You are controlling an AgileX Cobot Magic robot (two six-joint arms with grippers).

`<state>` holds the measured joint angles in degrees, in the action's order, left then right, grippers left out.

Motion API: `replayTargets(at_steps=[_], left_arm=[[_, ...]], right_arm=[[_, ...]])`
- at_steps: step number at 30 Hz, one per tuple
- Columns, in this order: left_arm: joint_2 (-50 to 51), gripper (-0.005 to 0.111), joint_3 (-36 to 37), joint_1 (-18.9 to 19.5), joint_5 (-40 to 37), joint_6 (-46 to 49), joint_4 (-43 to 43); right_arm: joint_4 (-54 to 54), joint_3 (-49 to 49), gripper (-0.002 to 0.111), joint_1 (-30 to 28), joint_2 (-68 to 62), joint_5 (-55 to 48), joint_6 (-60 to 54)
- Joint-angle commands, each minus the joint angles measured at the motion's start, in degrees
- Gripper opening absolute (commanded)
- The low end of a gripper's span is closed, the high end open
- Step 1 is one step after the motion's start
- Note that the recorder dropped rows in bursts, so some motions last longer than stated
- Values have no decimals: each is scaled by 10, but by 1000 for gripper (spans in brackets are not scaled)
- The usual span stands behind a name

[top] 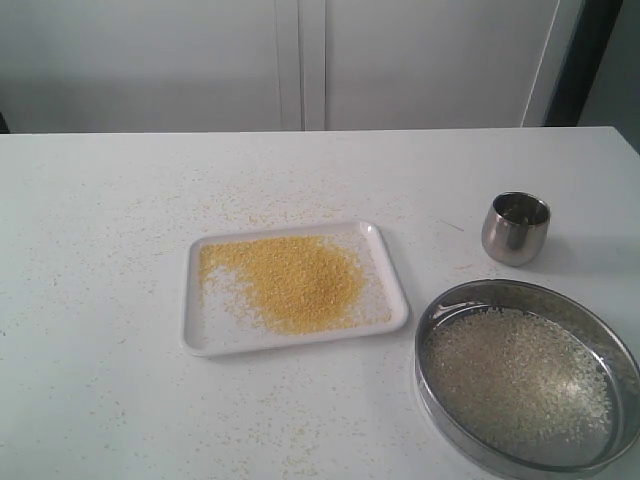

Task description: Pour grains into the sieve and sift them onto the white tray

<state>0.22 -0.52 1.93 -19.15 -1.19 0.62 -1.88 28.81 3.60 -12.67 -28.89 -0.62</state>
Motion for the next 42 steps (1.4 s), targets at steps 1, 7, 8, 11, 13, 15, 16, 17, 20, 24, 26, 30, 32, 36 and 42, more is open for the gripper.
replayTargets(at_steps=[1,7,8,11,13,15,16,17,20,24,26,30,32,36,42], left_arm=[[-2,0,5,-3,-4,-1,-6],[-2,0,5,-3,-4,-1,-6],[-2,0,5,-3,-4,-1,-6],[-2,0,5,-3,-4,-1,-6],[-2,0,5,-3,-4,-1,-6],[-2,0,5,-3,-4,-1,-6],[-2,0,5,-3,-4,-1,-6],[-2,0,5,-3,-4,-1,-6],[-2,0,5,-3,-4,-1,-6],[-2,0,5,-3,-4,-1,-6],[-2,0,5,-3,-4,-1,-6],[-2,0,5,-3,-4,-1,-6],[-2,0,5,-3,-4,-1,-6],[-2,0,5,-3,-4,-1,-6],[-2,0,5,-3,-4,-1,-6]], right_arm=[[0,-52,0,-2,56,12,-7],[0,-126,0,-2,127,31,-7],[0,-138,0,-2,127,37,-7],[0,-169,0,-2,127,49,-7],[0,-187,0,-2,127,50,-7],[0,-210,0,-2,127,50,-7],[0,-221,0,-2,127,50,-7],[0,-232,0,-2,127,51,-7],[0,-261,0,-2,127,63,-7],[0,-286,0,-2,127,78,-7],[0,-288,0,-2,127,84,-7],[0,-288,0,-2,127,90,-7],[0,-288,0,-2,127,90,-7],[0,-288,0,-2,127,90,-7],[0,-288,0,-2,127,90,-7]])
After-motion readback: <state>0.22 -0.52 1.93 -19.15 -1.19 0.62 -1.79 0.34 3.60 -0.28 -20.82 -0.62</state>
